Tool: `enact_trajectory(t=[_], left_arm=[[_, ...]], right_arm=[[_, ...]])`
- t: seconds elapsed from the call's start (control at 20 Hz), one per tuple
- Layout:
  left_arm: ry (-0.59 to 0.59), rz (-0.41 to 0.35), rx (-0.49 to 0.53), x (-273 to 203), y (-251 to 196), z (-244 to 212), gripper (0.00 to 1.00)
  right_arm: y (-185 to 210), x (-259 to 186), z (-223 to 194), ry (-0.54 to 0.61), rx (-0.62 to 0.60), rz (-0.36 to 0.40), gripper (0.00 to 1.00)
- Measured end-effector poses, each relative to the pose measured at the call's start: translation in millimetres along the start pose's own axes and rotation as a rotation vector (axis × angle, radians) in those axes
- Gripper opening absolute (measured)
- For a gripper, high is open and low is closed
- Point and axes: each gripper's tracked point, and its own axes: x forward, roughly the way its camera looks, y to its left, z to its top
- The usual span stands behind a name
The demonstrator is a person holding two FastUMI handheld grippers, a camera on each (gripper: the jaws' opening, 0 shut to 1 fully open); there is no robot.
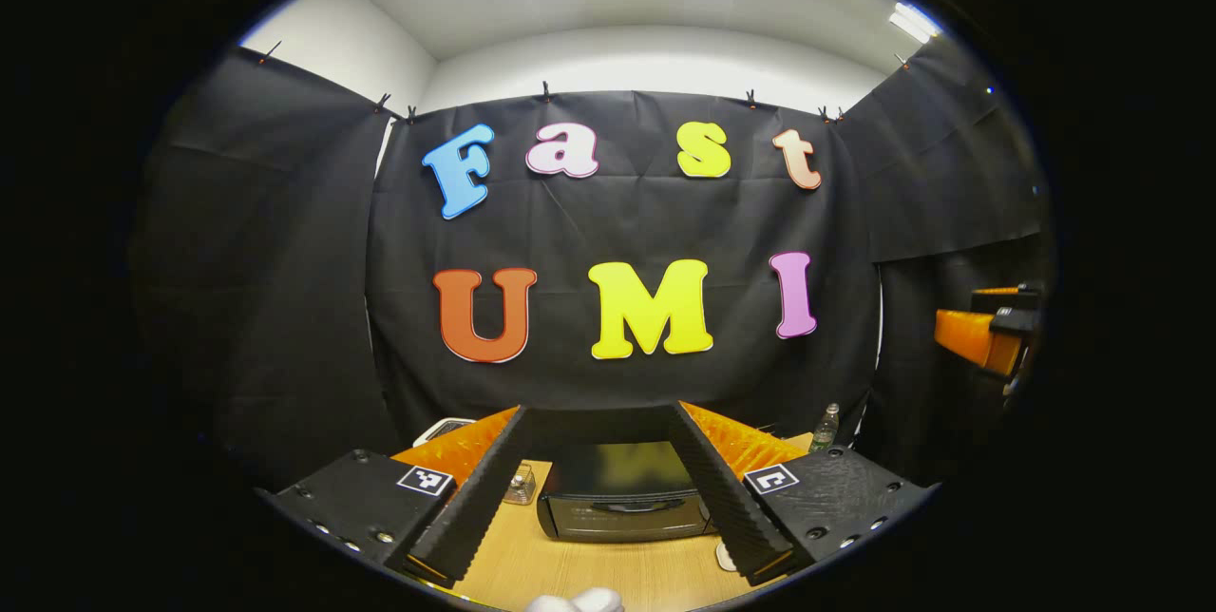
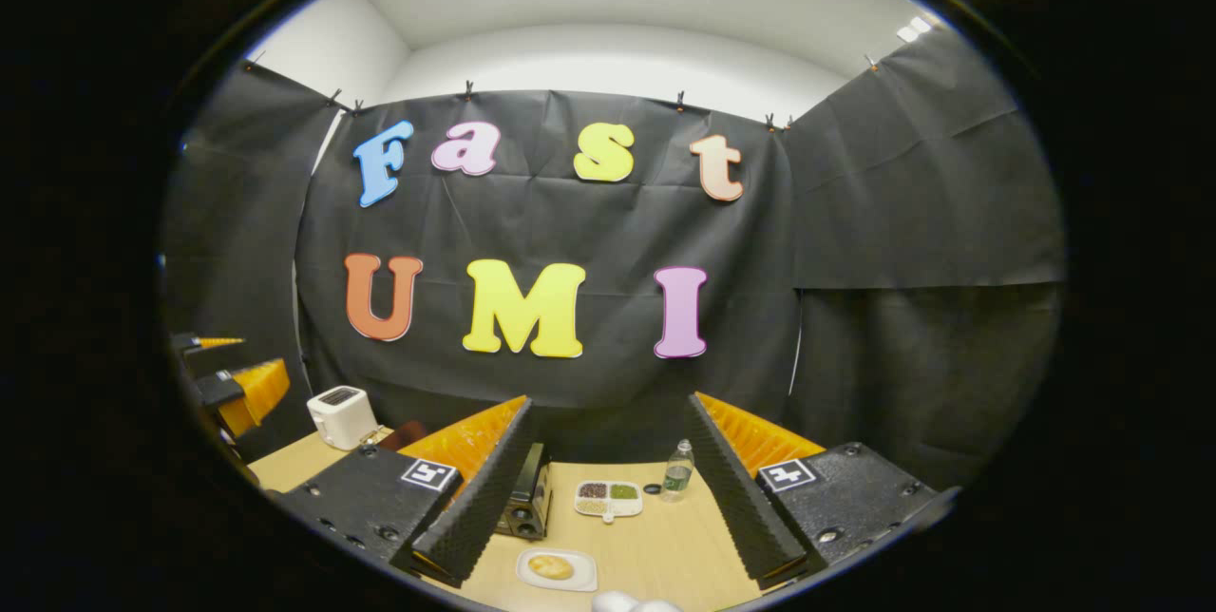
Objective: Open the electric oven with the left hand, put the food in, and close the electric oven.
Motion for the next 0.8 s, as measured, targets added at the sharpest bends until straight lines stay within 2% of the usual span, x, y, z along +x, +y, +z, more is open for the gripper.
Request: enact_trajectory(t=[0.15,0.3,0.55,0.8], left_arm=[[0.037,-0.01,-0.008,11,-9,-42,0.96],[0.073,-0.021,0.026,27,-18,-87,0.96],[0.108,-0.05,0.026,60,-36,-145,0.96],[0.175,-0.035,-0.002,107,-40,-192,0.96]], right_arm=[[-5,-1,6,-0.029,0.019,-0.007,1.0],[-10,0,9,-0.048,0.026,-0.004,1.0],[-11,2,0,-0.027,-0.015,-0.02,1.0],[-10,9,-11,0.009,-0.04,-0.026,1.0]])
